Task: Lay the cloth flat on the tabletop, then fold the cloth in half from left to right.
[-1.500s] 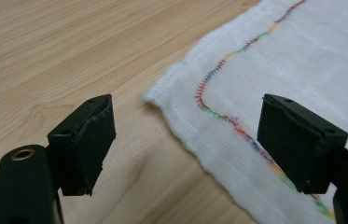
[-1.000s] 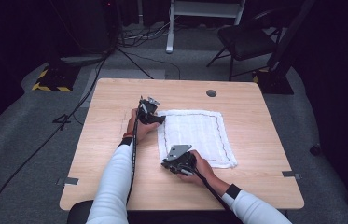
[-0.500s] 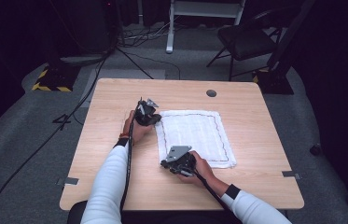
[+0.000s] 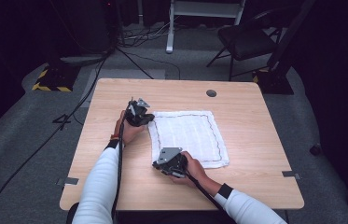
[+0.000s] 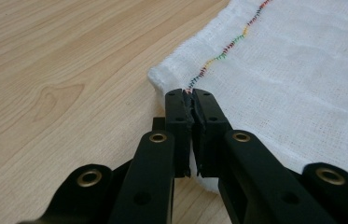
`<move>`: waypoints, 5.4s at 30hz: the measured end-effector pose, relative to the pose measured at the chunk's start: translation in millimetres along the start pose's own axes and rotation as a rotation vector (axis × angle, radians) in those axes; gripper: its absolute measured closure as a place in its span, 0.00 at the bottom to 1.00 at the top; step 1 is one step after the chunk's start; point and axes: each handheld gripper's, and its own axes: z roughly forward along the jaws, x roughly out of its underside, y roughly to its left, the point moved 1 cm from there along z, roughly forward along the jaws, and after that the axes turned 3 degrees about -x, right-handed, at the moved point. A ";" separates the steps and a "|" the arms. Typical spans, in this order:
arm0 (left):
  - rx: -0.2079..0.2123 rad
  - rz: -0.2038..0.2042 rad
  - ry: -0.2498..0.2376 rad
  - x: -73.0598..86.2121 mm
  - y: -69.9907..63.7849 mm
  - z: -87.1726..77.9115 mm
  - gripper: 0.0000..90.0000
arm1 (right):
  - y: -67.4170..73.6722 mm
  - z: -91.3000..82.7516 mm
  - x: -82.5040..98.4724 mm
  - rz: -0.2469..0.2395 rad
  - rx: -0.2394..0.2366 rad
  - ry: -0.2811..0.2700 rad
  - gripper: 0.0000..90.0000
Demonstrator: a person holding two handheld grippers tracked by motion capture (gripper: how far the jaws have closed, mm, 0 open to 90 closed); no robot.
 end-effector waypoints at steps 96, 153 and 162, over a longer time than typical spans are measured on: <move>0.029 0.218 -0.040 -126.8 -119.4 79.9 0.96 | -50.8 -158.8 103.2 0.198 0.260 -0.098 0.98; 0.158 0.298 0.089 7.9 -183.8 9.6 0.26 | -97.7 -138.8 157.0 0.302 0.206 0.064 0.49; 0.176 0.320 0.103 12.8 -180.9 3.6 0.26 | -91.1 -135.7 154.4 0.326 0.167 0.057 0.52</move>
